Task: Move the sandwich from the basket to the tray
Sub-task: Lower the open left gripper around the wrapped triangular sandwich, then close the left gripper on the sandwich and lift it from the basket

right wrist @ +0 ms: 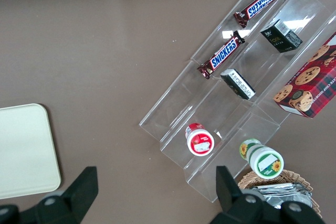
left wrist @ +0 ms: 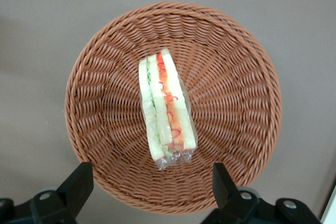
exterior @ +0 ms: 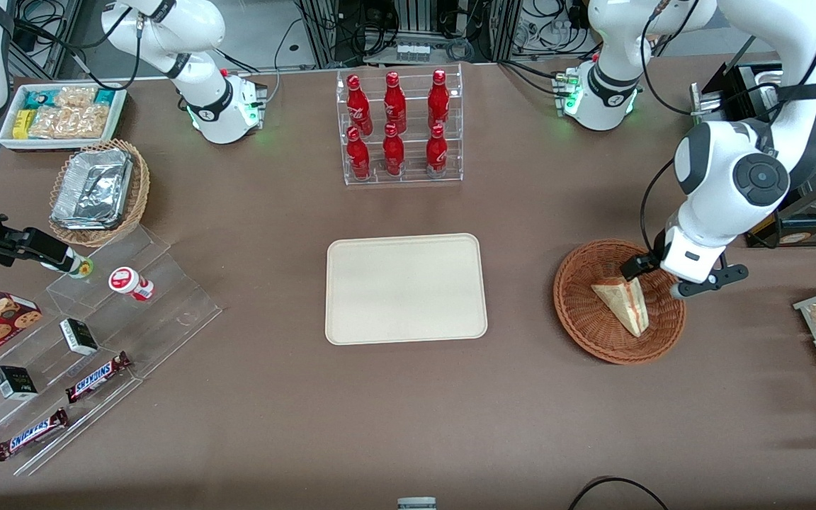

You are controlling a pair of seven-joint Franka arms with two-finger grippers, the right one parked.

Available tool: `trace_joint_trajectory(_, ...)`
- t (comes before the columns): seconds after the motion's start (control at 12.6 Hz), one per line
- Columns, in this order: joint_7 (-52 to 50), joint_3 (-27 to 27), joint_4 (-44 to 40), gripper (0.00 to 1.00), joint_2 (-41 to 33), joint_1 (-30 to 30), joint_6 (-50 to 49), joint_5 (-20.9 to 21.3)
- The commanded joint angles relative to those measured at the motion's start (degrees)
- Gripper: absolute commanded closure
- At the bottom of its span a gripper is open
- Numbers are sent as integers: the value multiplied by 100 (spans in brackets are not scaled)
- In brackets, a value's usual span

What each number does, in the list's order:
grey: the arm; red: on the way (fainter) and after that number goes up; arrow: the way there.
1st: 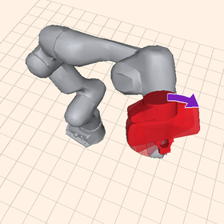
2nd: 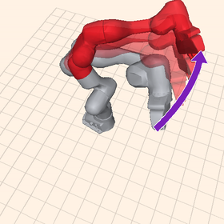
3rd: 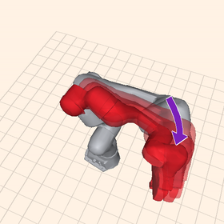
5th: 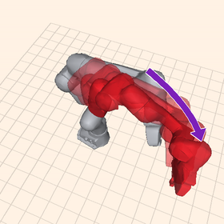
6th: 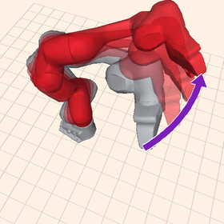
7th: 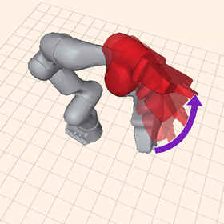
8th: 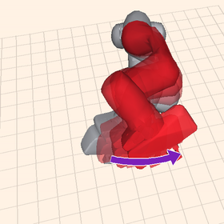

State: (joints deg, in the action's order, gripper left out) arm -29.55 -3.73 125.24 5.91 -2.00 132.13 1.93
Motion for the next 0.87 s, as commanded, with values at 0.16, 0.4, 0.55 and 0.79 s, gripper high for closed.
trace_joint_trajectory(0.16, -1858, 3, 18, 0, 348, -63, 603, -52)
trace_joint_trajectory(0.4, -1966, 3, 1, 0, 507, -72, 674, -43)
trace_joint_trajectory(0.55, -1966, 3, -8, 0, 647, -81, 753, -8)
trace_joint_trajectory(0.79, -1949, 3, -26, 0, 841, -81, 815, 45)
